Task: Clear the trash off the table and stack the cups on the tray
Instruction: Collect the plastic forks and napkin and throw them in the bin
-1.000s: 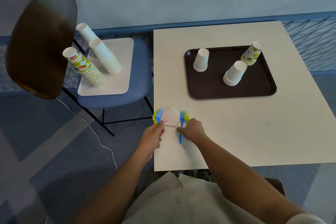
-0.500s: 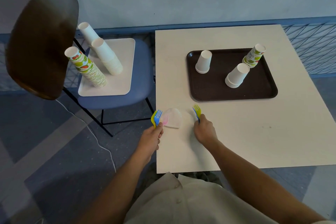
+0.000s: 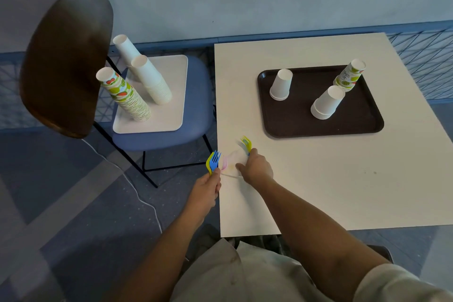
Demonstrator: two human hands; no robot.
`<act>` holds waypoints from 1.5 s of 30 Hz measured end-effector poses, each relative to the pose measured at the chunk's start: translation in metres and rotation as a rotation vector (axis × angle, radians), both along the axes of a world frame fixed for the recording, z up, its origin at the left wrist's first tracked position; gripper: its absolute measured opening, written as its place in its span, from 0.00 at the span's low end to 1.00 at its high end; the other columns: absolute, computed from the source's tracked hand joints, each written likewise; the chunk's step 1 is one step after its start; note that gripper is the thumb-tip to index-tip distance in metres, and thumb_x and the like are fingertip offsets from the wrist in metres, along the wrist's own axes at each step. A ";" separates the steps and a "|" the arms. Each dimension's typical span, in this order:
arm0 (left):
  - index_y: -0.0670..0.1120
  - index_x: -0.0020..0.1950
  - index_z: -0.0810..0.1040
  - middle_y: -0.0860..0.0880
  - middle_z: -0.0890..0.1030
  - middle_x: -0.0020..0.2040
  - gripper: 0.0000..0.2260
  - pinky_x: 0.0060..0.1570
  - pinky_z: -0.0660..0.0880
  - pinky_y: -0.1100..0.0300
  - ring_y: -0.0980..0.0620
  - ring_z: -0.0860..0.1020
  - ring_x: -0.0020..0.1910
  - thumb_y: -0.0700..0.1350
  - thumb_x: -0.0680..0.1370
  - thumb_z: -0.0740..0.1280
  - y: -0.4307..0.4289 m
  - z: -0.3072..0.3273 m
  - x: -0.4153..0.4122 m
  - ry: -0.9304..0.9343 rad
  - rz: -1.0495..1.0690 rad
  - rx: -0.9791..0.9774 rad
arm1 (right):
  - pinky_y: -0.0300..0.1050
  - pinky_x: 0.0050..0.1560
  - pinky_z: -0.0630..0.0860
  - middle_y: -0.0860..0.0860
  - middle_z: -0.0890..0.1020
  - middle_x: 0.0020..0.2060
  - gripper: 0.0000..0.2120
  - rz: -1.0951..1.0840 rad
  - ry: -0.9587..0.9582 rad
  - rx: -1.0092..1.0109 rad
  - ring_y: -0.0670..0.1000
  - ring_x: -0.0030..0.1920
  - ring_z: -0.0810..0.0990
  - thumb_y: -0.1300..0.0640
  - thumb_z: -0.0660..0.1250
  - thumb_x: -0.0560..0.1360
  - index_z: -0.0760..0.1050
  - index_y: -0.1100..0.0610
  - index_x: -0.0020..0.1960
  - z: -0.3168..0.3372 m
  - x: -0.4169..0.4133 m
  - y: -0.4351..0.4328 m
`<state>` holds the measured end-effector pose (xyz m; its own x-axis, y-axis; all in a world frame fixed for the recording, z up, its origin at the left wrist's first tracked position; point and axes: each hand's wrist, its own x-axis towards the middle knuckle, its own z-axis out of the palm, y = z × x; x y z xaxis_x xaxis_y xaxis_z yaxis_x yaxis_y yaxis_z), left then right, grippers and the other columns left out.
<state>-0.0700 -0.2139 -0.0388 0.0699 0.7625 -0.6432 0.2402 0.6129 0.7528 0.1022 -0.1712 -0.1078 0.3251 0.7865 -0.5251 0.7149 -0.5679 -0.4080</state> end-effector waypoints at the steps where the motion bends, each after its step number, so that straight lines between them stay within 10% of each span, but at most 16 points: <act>1: 0.47 0.38 0.68 0.52 0.66 0.30 0.20 0.30 0.57 0.61 0.57 0.61 0.27 0.56 0.85 0.59 0.000 -0.001 -0.003 -0.003 -0.001 0.001 | 0.50 0.52 0.74 0.57 0.79 0.59 0.25 -0.012 0.008 -0.013 0.61 0.59 0.80 0.43 0.71 0.76 0.68 0.57 0.63 -0.002 0.001 -0.002; 17: 0.48 0.38 0.66 0.53 0.61 0.29 0.17 0.22 0.57 0.67 0.59 0.58 0.23 0.50 0.86 0.60 -0.001 -0.016 0.036 -0.135 -0.023 -0.027 | 0.47 0.41 0.65 0.49 0.73 0.36 0.16 -0.294 0.231 0.160 0.54 0.41 0.72 0.48 0.62 0.83 0.65 0.53 0.40 0.032 0.079 -0.097; 25: 0.49 0.39 0.66 0.54 0.64 0.29 0.17 0.27 0.57 0.62 0.56 0.59 0.25 0.54 0.85 0.61 -0.020 -0.013 0.092 -0.084 -0.164 0.027 | 0.40 0.34 0.64 0.48 0.71 0.34 0.15 -0.388 0.191 0.280 0.50 0.36 0.70 0.49 0.62 0.83 0.65 0.55 0.41 0.065 0.131 -0.168; 45: 0.50 0.36 0.61 0.52 0.58 0.29 0.18 0.25 0.53 0.61 0.55 0.54 0.26 0.48 0.84 0.61 -0.279 -0.004 0.289 -0.104 -0.163 0.079 | 0.54 0.53 0.76 0.54 0.82 0.49 0.13 -0.527 0.240 0.340 0.56 0.50 0.80 0.48 0.61 0.83 0.75 0.57 0.57 0.077 0.314 -0.440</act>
<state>0.2195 -0.4925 -0.0431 0.2595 0.7836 -0.5645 0.2499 0.5102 0.8230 0.4167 -0.6116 -0.0309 0.6163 0.6886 -0.3821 0.2440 -0.6282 -0.7388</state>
